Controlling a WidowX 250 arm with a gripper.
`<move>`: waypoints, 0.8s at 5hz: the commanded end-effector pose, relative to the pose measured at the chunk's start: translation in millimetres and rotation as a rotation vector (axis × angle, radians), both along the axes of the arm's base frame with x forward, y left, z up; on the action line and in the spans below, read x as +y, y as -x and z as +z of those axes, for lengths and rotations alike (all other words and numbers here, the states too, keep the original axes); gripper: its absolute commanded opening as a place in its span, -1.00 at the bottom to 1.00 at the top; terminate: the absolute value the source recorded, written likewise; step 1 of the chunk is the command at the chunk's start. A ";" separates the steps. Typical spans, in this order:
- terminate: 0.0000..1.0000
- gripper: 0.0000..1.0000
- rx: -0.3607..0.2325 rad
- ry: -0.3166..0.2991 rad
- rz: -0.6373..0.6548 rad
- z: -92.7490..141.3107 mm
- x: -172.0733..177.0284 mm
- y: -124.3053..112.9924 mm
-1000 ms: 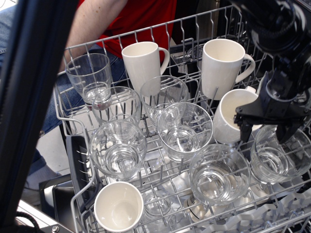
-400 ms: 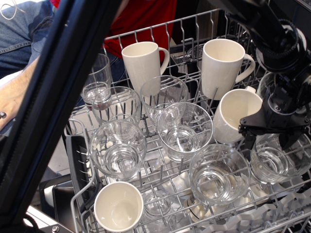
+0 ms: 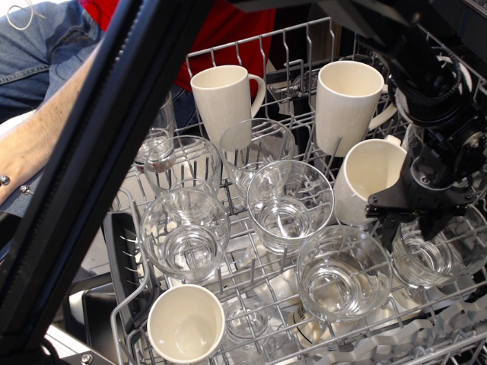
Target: Pick up glass cup
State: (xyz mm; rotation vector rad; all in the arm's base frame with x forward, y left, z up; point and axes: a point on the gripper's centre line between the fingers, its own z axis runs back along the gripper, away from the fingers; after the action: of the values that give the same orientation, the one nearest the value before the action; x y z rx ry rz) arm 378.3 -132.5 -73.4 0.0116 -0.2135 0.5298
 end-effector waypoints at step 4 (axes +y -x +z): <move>-1.00 -1.00 -0.032 0.135 0.010 59.3 -15.0 -13.3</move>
State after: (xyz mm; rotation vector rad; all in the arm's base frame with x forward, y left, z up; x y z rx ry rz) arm 364.0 -137.6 -67.2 -0.0364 -0.0760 0.5633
